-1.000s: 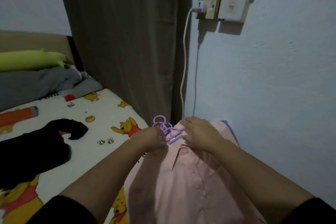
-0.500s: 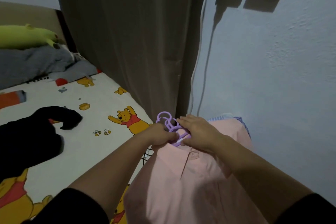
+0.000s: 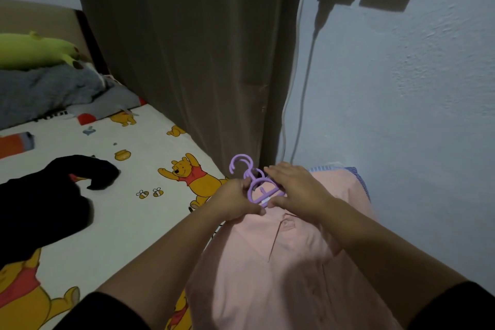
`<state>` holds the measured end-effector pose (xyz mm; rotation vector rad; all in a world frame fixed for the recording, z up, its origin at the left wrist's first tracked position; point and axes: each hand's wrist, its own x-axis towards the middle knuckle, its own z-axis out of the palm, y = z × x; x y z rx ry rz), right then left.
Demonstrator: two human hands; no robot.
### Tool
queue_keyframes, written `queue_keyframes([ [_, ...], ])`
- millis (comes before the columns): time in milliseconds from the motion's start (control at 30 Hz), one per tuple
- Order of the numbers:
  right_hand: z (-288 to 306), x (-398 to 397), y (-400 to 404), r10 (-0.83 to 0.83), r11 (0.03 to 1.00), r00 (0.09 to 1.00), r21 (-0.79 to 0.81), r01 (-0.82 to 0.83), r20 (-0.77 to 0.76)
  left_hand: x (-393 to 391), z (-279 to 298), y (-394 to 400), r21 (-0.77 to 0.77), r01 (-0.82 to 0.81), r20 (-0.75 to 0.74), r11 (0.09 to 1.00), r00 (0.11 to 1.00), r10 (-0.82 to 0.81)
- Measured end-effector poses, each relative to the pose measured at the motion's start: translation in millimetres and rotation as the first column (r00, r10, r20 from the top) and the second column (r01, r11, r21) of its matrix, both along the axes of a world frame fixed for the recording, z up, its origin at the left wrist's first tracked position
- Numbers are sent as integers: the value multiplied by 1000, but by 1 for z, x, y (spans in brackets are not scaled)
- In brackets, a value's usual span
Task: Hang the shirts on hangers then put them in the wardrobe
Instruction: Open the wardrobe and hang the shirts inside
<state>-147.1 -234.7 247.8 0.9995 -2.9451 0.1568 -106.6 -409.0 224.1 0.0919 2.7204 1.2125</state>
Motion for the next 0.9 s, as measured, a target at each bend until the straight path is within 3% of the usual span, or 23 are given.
queue_keyframes([
  [233,4,0,0,-19,999,1000,-34,20,11,18,-7,9,35,-123,-207,992,970,127],
  [600,8,2,-2,1,994,998,-108,6,60,30,-5,11,67,-116,-280,991,951,130],
  [767,15,3,-2,42,994,999,-104,-42,-5,34,1,7,34,-97,-309,995,946,103],
  [900,13,7,-1,6,994,1000,-109,-9,-28,54,2,4,-99,-151,-362,984,926,105],
])
